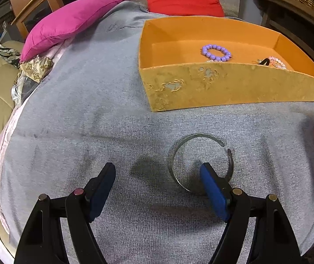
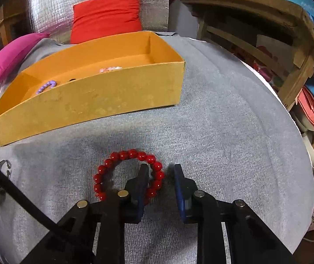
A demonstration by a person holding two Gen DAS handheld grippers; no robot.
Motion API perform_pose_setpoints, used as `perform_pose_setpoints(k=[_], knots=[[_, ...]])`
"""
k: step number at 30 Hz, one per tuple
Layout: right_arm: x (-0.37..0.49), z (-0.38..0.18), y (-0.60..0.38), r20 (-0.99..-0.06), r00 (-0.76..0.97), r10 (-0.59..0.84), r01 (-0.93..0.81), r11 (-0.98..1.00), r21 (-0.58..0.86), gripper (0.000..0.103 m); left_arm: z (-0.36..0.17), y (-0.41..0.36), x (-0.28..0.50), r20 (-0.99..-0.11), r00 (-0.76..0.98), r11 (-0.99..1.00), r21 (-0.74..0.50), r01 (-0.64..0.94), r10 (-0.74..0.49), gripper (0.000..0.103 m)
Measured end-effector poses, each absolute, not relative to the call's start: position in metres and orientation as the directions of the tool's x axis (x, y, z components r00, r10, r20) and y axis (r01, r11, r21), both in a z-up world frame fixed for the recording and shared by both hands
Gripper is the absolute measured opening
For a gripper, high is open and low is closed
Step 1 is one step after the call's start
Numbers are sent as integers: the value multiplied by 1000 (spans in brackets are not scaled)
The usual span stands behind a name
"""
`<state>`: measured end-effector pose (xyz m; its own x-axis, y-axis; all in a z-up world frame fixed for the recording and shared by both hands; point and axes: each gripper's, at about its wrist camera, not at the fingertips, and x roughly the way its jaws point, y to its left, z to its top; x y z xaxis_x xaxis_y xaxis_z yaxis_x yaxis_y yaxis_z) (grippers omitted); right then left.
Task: Organize jewelry
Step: 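Grasp the silver bangle with the left tool while the right tool grasps the red bead bracelet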
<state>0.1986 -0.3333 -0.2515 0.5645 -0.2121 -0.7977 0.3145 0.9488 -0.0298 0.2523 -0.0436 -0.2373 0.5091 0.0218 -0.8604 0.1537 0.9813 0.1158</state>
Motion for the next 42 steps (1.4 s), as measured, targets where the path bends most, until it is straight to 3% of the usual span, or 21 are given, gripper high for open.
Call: perform_pose_setpoints(k=[9,15,23,25,29,30,37,42], knots=[[190,-250,-343,-804,572,-163,314,949,31,22,-241,-38,256,-865,502,985,75,156,-14,80],[187,-251,-347,-800,582,-145,323,944,65,22,-244,-25,261,-864,490,985,-33,169,-113,80],[184,-252,-353,-787,606,-115,318,942,107,23,-243,-36,259,-844,496,965,-90,248,-206,79],[183,-251,-356,-785,612,-95,315,940,131,23,-243,-40,257,-839,497,958,-92,271,-221,74],[177,-249,-361,-783,618,-65,307,937,165,23,-238,-46,248,-832,503,952,-92,293,-236,49],[175,-249,-361,-782,620,-62,306,937,169,23,-237,-46,248,-832,496,948,-106,300,-250,48],[166,-247,-363,-771,637,0,291,926,240,22,-236,-43,233,-831,476,939,-148,311,-289,49],[161,-245,-367,-775,631,26,289,919,267,23,-230,-35,233,-822,486,941,-166,295,-297,66]])
